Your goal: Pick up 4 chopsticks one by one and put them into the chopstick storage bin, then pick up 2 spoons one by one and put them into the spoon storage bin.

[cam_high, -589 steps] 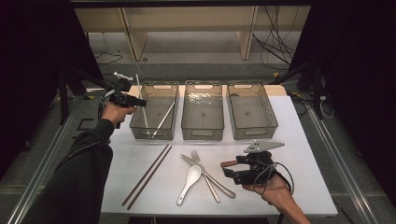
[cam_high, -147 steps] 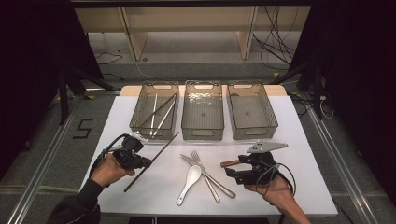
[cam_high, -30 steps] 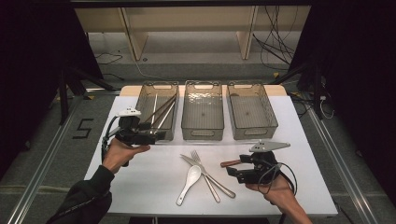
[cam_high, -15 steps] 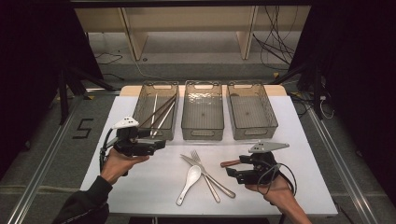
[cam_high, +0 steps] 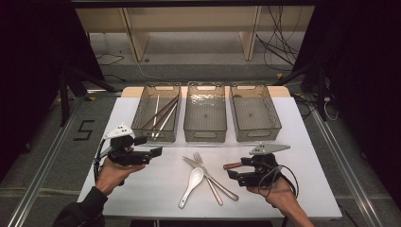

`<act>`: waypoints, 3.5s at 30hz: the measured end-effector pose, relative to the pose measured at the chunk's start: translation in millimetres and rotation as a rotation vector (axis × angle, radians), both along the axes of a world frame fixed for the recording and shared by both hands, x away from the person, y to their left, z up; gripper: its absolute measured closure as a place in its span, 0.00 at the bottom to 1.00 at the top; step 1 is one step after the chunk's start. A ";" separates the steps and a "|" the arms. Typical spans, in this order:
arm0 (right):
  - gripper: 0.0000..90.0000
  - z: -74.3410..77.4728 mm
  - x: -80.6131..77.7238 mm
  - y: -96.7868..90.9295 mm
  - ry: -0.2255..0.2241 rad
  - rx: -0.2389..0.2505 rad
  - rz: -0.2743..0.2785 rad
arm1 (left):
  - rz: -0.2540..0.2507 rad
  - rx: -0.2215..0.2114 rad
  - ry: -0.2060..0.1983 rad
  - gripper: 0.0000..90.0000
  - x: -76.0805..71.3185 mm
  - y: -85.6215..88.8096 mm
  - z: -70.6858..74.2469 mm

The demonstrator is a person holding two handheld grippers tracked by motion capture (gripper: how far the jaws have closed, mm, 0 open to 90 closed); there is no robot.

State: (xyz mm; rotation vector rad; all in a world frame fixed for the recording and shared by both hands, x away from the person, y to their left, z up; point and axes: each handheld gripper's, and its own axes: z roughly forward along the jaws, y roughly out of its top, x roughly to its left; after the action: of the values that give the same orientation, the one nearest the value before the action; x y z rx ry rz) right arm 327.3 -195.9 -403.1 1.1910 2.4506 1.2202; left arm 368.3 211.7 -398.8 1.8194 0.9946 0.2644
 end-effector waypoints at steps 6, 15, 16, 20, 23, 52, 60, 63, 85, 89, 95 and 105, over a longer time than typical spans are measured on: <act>0.33 -4.0 4.1 6.4 0.012 -0.014 0.016 | 0.000 -0.006 -0.003 0.17 -6.6 -0.4 0.7; 0.33 -6.3 17.2 10.4 0.012 -0.046 0.024 | -0.017 0.005 0.008 0.17 -12.2 -7.0 -0.5; 0.33 -5.2 19.9 8.6 0.009 -0.045 0.017 | -0.021 0.009 0.012 0.17 -12.7 -7.9 -1.2; 0.33 -3.5 34.6 0.5 0.004 -0.050 -0.010 | -0.025 0.013 0.022 0.17 -14.0 -10.5 -2.7; 0.33 -5.7 45.0 -4.0 0.007 -0.079 -0.020 | -0.032 0.023 0.019 0.17 -14.7 -11.9 -2.8; 0.33 -32.4 95.9 -38.8 0.112 -0.224 0.022 | -0.035 0.023 -0.005 0.17 -14.9 -7.6 -8.0; 0.34 -35.7 101.1 -35.4 0.126 -0.272 0.067 | -0.035 0.011 -0.008 0.17 -15.2 -5.3 -8.3; 0.35 -38.5 102.5 -34.0 0.143 -0.290 0.096 | -0.035 0.013 -0.006 0.17 -14.9 -5.5 -8.8; 0.42 -58.2 108.2 -26.9 0.188 -0.458 0.194 | -0.040 0.019 -0.004 0.17 -14.7 -5.9 -9.3; 0.45 -58.5 107.1 -24.0 0.188 -0.481 0.213 | -0.041 0.020 -0.005 0.17 -15.0 -6.6 -9.2; 0.53 -56.8 104.4 -24.9 0.200 -0.500 0.227 | -0.041 0.020 -0.004 0.17 -15.0 -6.4 -9.3; 0.76 -54.1 98.7 -28.0 0.214 -0.541 0.218 | -0.043 0.023 -0.007 0.17 -15.0 -6.6 -8.8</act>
State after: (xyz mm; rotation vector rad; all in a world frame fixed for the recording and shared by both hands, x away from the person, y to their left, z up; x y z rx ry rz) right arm 425.9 -223.9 -457.2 0.9535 2.8571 0.4157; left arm 353.3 205.1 -407.6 1.8579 0.9497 0.2563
